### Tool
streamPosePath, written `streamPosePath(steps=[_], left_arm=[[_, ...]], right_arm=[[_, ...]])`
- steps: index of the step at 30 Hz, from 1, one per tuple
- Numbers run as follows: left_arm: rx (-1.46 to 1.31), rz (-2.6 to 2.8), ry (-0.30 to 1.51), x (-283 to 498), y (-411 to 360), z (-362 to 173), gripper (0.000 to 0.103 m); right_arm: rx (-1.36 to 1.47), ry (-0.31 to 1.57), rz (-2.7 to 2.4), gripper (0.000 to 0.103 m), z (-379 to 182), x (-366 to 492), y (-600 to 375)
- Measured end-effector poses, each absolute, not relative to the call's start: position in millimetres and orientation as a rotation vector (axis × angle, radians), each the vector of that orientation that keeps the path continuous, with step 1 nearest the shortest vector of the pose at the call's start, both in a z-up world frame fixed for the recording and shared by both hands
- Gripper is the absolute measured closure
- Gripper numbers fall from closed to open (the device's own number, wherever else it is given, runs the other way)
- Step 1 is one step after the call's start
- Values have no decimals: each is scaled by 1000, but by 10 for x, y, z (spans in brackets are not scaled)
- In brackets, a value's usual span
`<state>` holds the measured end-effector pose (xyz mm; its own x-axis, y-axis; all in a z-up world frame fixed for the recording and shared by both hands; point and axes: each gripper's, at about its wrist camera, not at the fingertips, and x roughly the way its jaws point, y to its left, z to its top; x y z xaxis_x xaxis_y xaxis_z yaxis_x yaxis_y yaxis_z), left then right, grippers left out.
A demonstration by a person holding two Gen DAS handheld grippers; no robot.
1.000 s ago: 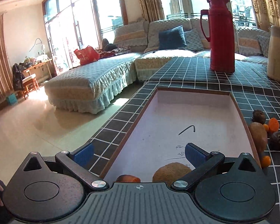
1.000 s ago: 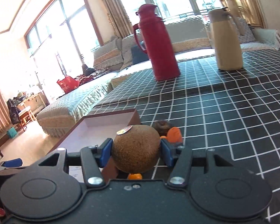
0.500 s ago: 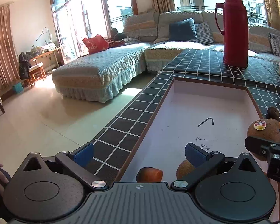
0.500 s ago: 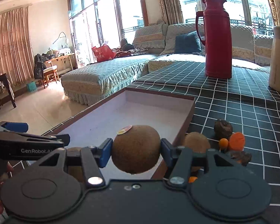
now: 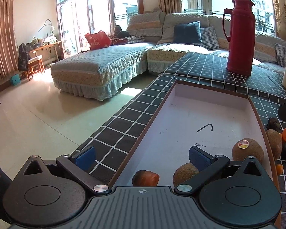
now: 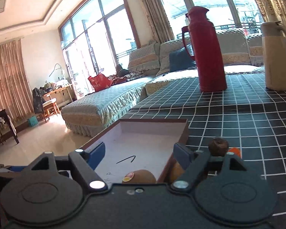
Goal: Organize fruits
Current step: 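Grasp a dark dried date from the pile with the right gripper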
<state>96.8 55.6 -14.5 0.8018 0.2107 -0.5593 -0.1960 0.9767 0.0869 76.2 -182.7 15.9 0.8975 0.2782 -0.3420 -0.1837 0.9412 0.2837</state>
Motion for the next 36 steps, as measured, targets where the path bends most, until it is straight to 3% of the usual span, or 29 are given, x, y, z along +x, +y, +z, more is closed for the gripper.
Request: streamPosePath(steps=[12, 20, 36], left_arm=[[35, 129, 580, 922, 316, -104, 0], [-11, 27, 580, 884, 59, -83, 0], [52, -37, 585, 862, -390, -80, 0]], right_arm=[[279, 557, -37, 52, -57, 747, -2312], [266, 600, -119, 61, -145, 675, -2592], [342, 635, -55, 58, -291, 884, -2657]])
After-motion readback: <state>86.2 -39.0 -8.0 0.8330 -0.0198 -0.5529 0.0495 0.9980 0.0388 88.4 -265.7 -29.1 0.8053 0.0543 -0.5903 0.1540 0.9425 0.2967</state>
